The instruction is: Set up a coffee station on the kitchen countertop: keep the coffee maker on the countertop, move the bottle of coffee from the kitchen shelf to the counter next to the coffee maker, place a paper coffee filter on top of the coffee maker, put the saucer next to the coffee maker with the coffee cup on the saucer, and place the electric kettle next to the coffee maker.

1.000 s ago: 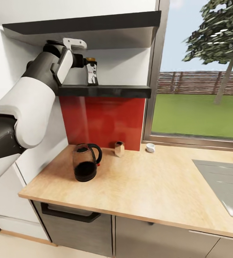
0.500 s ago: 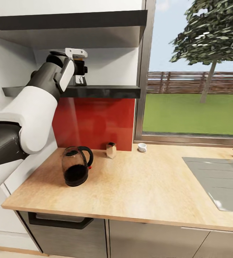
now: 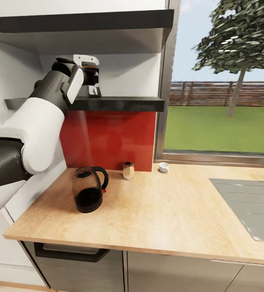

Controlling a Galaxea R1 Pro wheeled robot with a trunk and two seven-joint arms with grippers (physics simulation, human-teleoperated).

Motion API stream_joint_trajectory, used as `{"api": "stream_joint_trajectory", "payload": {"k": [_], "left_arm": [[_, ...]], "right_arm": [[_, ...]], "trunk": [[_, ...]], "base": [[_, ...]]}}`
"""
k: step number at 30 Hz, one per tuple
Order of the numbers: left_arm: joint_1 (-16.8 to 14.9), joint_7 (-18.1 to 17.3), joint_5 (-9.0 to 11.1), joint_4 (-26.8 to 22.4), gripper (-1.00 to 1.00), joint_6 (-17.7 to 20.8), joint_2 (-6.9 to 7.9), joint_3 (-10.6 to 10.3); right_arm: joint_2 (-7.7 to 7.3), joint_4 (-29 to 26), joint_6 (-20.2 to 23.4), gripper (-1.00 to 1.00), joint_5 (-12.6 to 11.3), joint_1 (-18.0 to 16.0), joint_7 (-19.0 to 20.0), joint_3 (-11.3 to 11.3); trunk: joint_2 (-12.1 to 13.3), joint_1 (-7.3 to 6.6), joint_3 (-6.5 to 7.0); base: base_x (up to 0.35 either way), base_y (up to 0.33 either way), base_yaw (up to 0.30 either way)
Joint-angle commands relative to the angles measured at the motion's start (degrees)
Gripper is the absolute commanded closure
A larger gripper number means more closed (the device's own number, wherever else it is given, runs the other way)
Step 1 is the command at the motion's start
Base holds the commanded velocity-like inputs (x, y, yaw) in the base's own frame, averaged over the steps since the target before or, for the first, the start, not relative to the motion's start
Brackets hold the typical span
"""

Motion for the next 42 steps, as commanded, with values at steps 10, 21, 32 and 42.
{"api": "stream_joint_trajectory", "payload": {"k": [10,21,32,42], "left_arm": [[0.0,0.0,-0.6,-0.1,-1.00,0.3,0.01,-0.1],[0.0,0.1,-0.7,0.0,-1.00,0.3,-0.03,-0.1],[0.0,0.1,-0.6,0.0,-1.00,0.2,-0.07,-0.1],[0.1,0.1,-0.7,0.0,-1.00,0.2,-0.07,-0.1]], "right_arm": [[0.05,0.0,-0.3,-1.00,-0.3,0.0,0.0,-0.4],[0.11,0.0,-0.3,-1.00,-0.3,0.0,0.0,-0.4],[0.11,0.0,-0.3,-1.00,-0.3,0.0,0.0,-0.4],[0.11,0.0,-0.3,-1.00,-0.3,0.0,0.0,-0.4]], "trunk": [[-0.1,0.04,-0.14],[-0.1,0.04,-0.14],[-0.1,0.04,-0.14],[-0.1,0.04,-0.14]], "base": [[0.013,0.099,0.000],[0.100,0.001,0.000],[0.120,0.000,0.000],[0.073,-0.012,0.000]]}}
